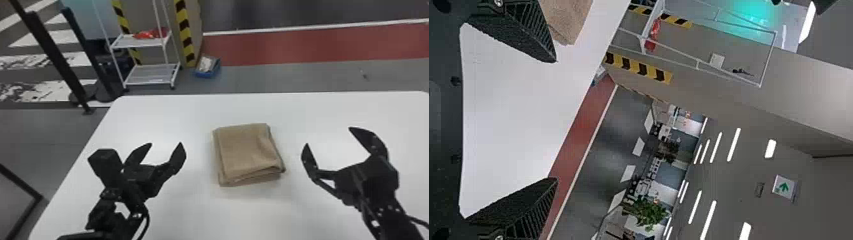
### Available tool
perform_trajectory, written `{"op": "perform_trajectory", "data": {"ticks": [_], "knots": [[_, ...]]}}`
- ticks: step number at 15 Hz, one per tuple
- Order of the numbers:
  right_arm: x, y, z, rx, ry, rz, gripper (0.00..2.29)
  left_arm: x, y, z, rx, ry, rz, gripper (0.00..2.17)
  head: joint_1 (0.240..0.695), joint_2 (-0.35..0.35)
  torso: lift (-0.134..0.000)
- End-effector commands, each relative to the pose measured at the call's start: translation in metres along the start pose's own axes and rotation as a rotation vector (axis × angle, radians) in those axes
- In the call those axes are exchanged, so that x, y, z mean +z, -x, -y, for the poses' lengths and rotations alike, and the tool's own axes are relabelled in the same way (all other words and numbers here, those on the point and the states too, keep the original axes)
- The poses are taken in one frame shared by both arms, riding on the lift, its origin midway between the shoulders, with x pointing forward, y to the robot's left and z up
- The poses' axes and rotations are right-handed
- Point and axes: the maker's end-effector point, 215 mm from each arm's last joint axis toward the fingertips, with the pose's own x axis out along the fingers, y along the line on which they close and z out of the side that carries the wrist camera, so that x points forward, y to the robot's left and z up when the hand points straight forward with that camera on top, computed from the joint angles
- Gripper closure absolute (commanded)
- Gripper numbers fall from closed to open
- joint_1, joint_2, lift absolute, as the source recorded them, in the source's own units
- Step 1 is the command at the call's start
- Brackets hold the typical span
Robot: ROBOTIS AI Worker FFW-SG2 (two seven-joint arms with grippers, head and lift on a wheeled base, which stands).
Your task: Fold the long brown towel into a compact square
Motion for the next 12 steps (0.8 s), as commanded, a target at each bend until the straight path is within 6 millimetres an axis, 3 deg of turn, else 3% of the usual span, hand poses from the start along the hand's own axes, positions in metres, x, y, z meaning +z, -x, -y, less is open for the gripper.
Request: {"op": "perform_trajectory", "data": {"ticks": [1, 3, 8, 12], "knots": [[-0.005, 0.015, 0.000, -0.005, -0.066, 0.017, 0.02, 0.022, 0.013, 0.019, 0.041, -0.104, 0.156, 0.07, 0.695, 0.146, -0.125], [-0.006, 0.019, 0.001, -0.024, -0.101, 0.033, 0.04, 0.031, 0.027, 0.029, 0.035, -0.138, 0.215, 0.07, 0.695, 0.138, -0.125], [-0.011, 0.031, 0.004, -0.080, -0.188, 0.055, 0.04, 0.002, 0.049, 0.027, 0.025, -0.181, 0.121, 0.07, 0.695, 0.110, -0.125], [-0.016, 0.038, 0.012, -0.139, -0.252, 0.047, 0.06, 0.000, 0.052, 0.033, 0.014, -0.229, 0.111, 0.07, 0.695, 0.100, -0.125]]}}
